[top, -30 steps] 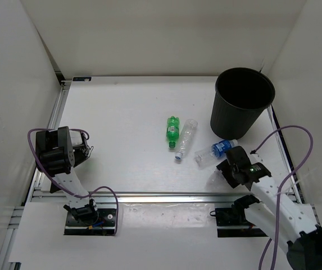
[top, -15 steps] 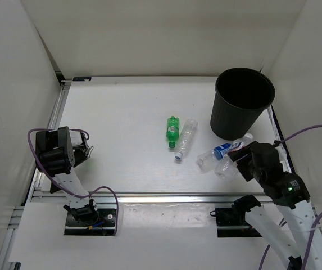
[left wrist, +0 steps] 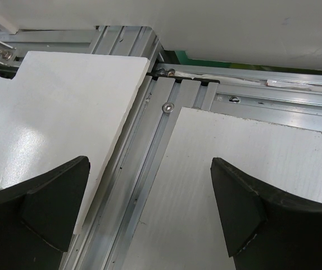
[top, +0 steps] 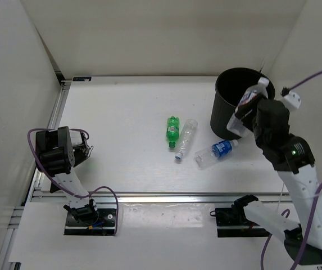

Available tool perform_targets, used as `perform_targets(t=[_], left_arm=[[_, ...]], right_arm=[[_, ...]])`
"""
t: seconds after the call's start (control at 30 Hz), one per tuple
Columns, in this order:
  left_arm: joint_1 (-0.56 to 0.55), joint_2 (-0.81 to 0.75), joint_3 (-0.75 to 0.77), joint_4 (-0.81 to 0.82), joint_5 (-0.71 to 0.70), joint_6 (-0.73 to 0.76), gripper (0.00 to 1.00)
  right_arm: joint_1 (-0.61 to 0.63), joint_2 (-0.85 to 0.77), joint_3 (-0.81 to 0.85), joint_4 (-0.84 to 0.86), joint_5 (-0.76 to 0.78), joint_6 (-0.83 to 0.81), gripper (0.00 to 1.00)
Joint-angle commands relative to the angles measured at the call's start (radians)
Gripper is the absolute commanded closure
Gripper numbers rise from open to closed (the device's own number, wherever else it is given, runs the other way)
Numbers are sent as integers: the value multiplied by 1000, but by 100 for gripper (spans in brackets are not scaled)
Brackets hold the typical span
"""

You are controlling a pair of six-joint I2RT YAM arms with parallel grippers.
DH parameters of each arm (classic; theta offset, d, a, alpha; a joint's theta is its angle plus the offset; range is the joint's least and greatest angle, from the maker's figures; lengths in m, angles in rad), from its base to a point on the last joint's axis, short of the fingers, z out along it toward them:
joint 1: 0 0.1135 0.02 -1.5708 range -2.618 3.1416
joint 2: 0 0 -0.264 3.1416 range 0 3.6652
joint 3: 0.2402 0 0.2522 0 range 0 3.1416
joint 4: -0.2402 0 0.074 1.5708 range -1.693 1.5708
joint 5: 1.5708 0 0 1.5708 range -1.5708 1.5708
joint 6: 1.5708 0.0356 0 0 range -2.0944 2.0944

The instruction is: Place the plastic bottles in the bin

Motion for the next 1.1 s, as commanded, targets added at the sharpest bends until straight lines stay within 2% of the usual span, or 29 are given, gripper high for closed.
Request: perform_targets(t=[0.0, 0.13, 0.23, 0.27, 0.33, 0.4, 0.43, 0.47, 0.53, 0.6, 0.67, 0.83, 0.9, 0.93, 1.0, 1.03, 1.07], left_arm=[[6, -20, 32, -74, -8, -102, 0], [15, 3, 97, -74, -20, 31, 0], [15, 63, 187, -74, -31, 142, 0], [1, 80, 212, -74, -45, 222, 0], [-22, 94, 265, -74, -71, 297, 0], [-54, 59, 286, -74, -92, 387, 0], [-65, 33, 298, -74, -92, 404, 0], [-85, 3, 309, -74, -92, 442, 0], [-111, -93, 353, -74, -44, 476, 0], [-158, -170, 362, -74, -43, 496, 0], [-260, -262, 413, -65, -100, 527, 0], [-491, -308, 620, -65, -94, 748, 0], [-554, -317, 716, -65, -18, 858, 0], [-606, -327, 741, -38, 66, 889, 0], [-652, -353, 735, 57, 180, 1000, 0], [-681, -376, 703, 131, 223, 1139, 0], [-747, -406, 662, 297, 263, 1209, 0]], right_arm=[[-18, 120, 133, 217, 113, -189, 98], [-75, 263, 304, 283, 103, -278, 95], [-162, 360, 373, 325, 60, -325, 94], [-209, 401, 387, 325, 23, -326, 93], [-263, 433, 401, 325, -15, -326, 85], [-285, 467, 401, 325, -46, -315, 72], [-294, 467, 401, 325, -87, -306, 46], [-309, 480, 389, 316, -104, -293, 35], [-322, 489, 378, 300, -133, -281, 20], [-332, 489, 378, 258, -182, -260, 12], [-355, 489, 416, 219, -224, -229, 2], [-369, 441, 471, 136, -293, -229, 0], [-340, 373, 435, 107, -293, -208, 0], [-331, 299, 398, 107, -314, -198, 0], [-296, 221, 244, 107, -341, -171, 0], [-285, 146, 182, 107, -341, -113, 0], [-285, 112, 119, 107, -354, -84, 0]])
